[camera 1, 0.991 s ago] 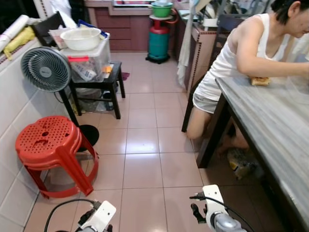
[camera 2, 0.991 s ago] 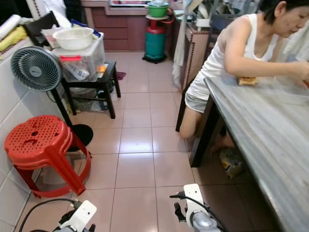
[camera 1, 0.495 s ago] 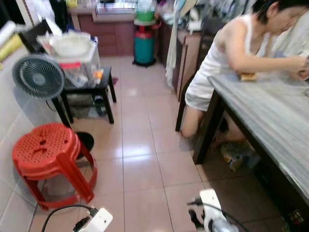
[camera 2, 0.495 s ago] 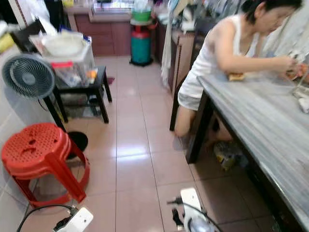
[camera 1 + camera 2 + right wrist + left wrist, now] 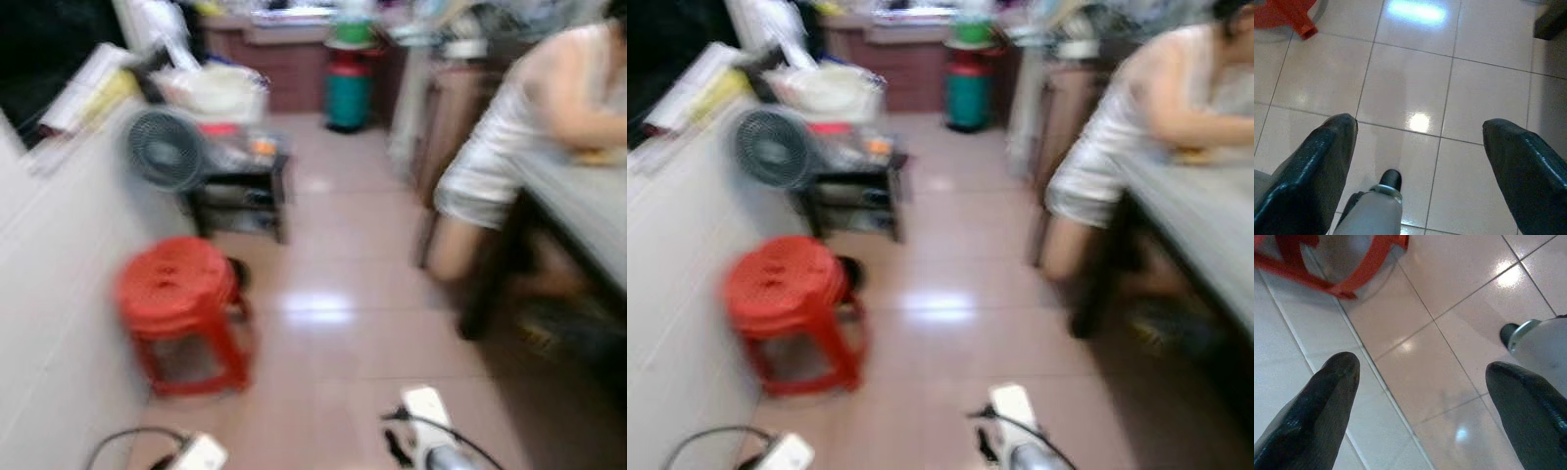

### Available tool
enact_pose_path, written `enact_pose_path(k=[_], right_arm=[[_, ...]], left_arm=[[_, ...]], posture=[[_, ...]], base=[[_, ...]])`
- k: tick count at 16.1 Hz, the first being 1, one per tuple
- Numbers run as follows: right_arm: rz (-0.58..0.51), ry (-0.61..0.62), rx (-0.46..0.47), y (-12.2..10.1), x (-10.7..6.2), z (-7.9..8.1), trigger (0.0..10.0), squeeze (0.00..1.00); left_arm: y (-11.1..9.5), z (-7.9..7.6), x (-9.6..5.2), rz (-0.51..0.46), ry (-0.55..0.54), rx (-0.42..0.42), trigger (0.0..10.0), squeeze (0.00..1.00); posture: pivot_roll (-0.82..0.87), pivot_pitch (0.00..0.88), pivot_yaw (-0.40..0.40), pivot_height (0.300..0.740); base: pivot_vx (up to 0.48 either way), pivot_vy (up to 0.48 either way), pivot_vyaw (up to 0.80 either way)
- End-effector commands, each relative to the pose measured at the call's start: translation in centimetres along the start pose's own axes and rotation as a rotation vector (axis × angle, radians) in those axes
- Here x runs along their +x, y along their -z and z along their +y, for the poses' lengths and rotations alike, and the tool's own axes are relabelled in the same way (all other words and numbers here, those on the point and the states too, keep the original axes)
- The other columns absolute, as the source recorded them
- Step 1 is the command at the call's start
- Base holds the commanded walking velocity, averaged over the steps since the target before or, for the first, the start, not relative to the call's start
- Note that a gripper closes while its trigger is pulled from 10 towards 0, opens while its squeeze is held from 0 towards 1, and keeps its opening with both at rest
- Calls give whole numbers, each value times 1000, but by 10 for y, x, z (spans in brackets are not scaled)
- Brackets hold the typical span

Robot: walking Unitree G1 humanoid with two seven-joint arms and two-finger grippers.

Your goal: Setting the table

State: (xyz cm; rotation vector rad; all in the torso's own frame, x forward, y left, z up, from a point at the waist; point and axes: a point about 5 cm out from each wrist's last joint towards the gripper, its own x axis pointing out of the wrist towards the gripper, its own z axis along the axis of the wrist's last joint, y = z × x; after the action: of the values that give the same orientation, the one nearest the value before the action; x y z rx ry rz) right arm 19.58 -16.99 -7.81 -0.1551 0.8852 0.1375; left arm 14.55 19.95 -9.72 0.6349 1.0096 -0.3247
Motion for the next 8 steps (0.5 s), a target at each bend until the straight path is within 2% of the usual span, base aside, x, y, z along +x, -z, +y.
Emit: enact_pose_path(k=[1, 2, 8], right_arm=[[-19, -4, 6, -5, 1, 3, 10000, 0], [-18, -3, 3, -4, 1, 3, 10000, 0], [-9, -8, -18, -2, 0, 3, 10000, 0]], left_arm=[[2, 3, 0, 8, -4, 14, 10000, 0], [2, 2, 0, 8, -3, 16, 10000, 0], [2, 0, 0, 9, 5, 22, 10000, 0]], posture=[[-129, 0, 33, 740], [-130, 0, 33, 740], [-131, 0, 32, 740]], base=[[0, 300, 569], [0, 296, 500], [0, 308, 0]])
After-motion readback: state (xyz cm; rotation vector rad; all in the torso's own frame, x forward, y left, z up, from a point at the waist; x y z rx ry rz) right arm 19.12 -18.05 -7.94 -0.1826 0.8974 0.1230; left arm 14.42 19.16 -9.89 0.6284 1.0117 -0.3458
